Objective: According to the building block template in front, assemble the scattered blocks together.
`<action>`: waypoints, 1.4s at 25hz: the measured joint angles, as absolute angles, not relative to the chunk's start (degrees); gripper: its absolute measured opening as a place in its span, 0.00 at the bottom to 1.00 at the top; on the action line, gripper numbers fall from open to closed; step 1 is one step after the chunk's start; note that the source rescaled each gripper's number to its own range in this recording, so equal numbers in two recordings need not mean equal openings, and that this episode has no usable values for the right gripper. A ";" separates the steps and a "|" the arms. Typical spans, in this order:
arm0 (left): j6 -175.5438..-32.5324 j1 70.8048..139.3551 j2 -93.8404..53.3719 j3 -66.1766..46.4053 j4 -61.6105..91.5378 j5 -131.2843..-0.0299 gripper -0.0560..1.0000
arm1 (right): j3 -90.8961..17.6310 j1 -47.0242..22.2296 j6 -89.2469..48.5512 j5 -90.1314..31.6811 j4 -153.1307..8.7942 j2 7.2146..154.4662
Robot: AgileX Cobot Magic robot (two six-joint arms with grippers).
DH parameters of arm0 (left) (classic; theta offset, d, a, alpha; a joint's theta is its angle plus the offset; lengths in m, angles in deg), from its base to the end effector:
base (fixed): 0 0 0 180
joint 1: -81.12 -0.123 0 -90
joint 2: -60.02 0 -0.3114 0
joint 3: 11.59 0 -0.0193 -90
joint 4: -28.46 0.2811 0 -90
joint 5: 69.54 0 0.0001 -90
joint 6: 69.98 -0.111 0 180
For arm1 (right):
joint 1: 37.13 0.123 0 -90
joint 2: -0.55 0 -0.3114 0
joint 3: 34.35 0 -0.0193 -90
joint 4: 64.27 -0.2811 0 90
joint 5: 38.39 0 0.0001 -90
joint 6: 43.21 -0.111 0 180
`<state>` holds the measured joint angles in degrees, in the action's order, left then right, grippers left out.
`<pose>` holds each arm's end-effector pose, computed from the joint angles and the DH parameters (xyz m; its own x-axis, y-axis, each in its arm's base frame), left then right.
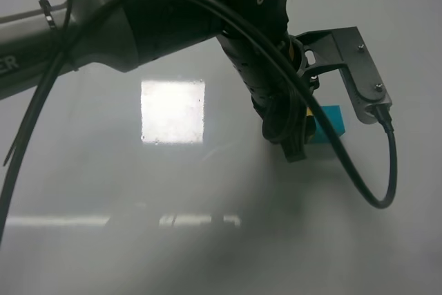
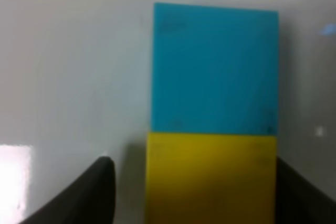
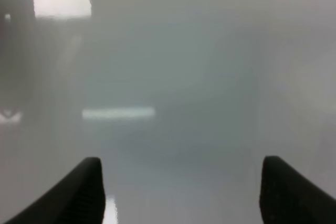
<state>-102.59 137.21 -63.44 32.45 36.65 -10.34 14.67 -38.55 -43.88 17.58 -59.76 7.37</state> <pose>0.3000 -0.4220 0.3710 0.1328 0.8688 -0.4770 0.8729 0.1255 0.4714 0.0152 -0.0076 0.2927 -0.3726 -0.0231 -0.9277 0.0732 0.9958 -0.0542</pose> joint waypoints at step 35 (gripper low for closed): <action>-100.42 138.96 -60.52 33.68 36.56 -13.86 0.90 | 14.67 -38.55 -43.88 17.58 -59.76 7.37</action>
